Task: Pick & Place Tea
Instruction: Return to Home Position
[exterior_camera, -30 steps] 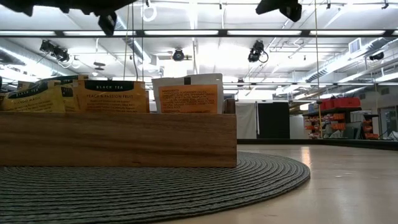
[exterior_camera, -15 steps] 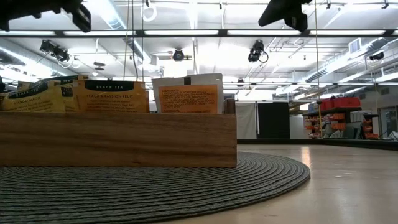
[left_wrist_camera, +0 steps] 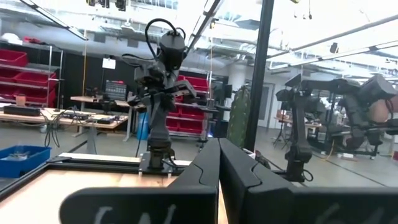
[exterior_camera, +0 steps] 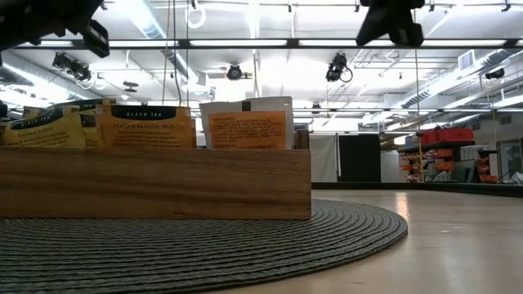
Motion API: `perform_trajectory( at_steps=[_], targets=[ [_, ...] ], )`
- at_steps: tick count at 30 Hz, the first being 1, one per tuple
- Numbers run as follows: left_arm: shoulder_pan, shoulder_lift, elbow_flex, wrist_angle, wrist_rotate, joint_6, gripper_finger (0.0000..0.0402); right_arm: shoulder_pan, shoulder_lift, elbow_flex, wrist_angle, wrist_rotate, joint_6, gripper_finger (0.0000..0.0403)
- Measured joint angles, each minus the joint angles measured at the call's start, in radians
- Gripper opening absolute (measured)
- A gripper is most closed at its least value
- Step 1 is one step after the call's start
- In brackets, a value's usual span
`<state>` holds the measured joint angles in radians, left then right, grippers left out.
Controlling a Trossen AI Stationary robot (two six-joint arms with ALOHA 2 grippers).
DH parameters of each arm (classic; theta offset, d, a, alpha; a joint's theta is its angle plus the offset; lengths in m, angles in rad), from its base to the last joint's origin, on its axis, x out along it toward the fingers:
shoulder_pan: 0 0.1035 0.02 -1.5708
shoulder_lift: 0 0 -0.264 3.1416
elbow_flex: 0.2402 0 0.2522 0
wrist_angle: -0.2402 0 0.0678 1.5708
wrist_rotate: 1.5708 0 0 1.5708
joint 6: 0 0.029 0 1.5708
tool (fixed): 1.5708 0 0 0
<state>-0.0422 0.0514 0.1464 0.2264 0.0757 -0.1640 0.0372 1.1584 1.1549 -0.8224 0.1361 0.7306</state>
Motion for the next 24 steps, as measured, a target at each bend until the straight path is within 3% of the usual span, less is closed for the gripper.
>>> perform_trajectory(
  at_steps=[5,15,24],
  targets=[
    [0.000,-0.049,-0.054,0.000,0.000,0.018,0.0004,0.006,0.000,0.000,0.004,0.014,0.001,0.0003],
    [0.030,-0.045,-0.137,0.060,0.002,-0.025,0.0003,0.007,0.000,0.000,0.119,0.014,-0.176,0.0007],
    [0.128,-0.047,-0.138,0.043,0.065,-0.073,0.0003,0.005,-0.034,-0.051,0.014,0.014,-0.263,0.0001]
  ],
)
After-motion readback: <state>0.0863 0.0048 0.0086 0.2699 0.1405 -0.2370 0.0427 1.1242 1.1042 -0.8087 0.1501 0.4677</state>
